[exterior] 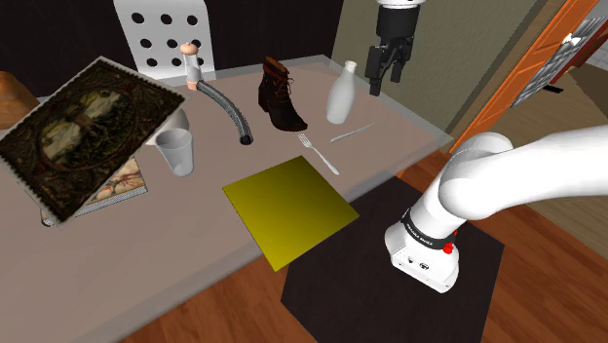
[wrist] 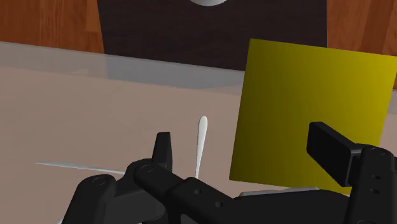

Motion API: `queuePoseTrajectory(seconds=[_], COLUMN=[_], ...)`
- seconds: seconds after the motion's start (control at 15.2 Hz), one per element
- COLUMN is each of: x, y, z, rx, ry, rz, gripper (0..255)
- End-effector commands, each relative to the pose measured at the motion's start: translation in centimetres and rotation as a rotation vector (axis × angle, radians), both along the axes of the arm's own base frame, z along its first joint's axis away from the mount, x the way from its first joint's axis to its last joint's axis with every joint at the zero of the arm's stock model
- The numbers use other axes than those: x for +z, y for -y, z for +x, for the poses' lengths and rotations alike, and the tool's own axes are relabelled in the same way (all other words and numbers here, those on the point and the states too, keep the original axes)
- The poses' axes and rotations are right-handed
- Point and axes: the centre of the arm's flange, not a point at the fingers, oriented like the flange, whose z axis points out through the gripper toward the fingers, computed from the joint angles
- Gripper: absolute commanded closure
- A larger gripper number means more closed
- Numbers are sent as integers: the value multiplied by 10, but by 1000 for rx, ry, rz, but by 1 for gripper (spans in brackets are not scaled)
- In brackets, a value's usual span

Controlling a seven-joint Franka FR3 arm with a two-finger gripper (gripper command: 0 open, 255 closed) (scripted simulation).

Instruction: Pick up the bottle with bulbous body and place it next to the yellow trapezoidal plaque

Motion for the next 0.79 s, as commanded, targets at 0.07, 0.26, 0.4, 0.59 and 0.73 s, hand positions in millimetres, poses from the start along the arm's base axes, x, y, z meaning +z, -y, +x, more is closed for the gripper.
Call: queuePoseTrajectory(seconds=[0.07, 0.26, 0.4, 0.59, 0.73], x=[-3, -13, -20, -30, -36], y=[10, 41, 62, 92, 112], z=[7, 28, 42, 64, 79], rx=[3, 12, 17, 26, 32], ry=[5, 21, 31, 47, 57], rz=[2, 10, 14, 22, 26], gripper=[0, 0, 0, 0, 0])
